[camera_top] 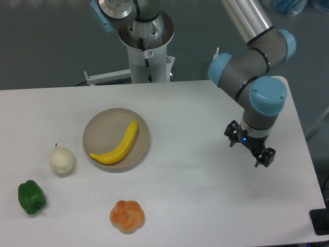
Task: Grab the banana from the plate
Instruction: 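Move the open gripper over the yellow banana on the plate, then lower the gripper onto the banana and close on it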
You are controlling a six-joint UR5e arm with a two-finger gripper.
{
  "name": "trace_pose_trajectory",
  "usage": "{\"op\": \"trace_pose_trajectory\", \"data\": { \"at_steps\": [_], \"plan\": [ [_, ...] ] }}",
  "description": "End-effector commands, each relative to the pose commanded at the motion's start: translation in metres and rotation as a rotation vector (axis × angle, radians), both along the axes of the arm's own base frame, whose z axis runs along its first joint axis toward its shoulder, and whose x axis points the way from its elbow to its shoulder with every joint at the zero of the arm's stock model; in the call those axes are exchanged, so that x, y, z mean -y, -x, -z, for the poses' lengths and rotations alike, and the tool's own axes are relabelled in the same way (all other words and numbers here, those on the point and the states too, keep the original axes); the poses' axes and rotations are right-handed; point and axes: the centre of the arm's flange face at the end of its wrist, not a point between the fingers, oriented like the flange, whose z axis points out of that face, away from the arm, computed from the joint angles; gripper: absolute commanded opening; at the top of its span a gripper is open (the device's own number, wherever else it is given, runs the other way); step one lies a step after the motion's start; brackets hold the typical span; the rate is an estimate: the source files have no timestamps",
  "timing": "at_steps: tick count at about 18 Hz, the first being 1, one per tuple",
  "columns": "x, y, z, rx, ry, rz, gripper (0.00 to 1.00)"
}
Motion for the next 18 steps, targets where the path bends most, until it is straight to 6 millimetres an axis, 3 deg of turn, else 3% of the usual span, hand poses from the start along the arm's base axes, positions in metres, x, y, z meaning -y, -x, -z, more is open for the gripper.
{"op": "trace_pose_trajectory", "data": {
  "at_steps": [5,10,16,18],
  "plan": [
    [0.003,-0.081,-0.011,0.016,-0.003,-0.102,1.00],
    [0.007,-0.148,0.003,0.051,0.025,-0.179,1.00],
    [-0.026,-0.245,0.023,0.069,0.053,-0.264,1.00],
    [-0.033,-0.261,0.033,0.075,0.067,-0.289,1.00]
  ]
}}
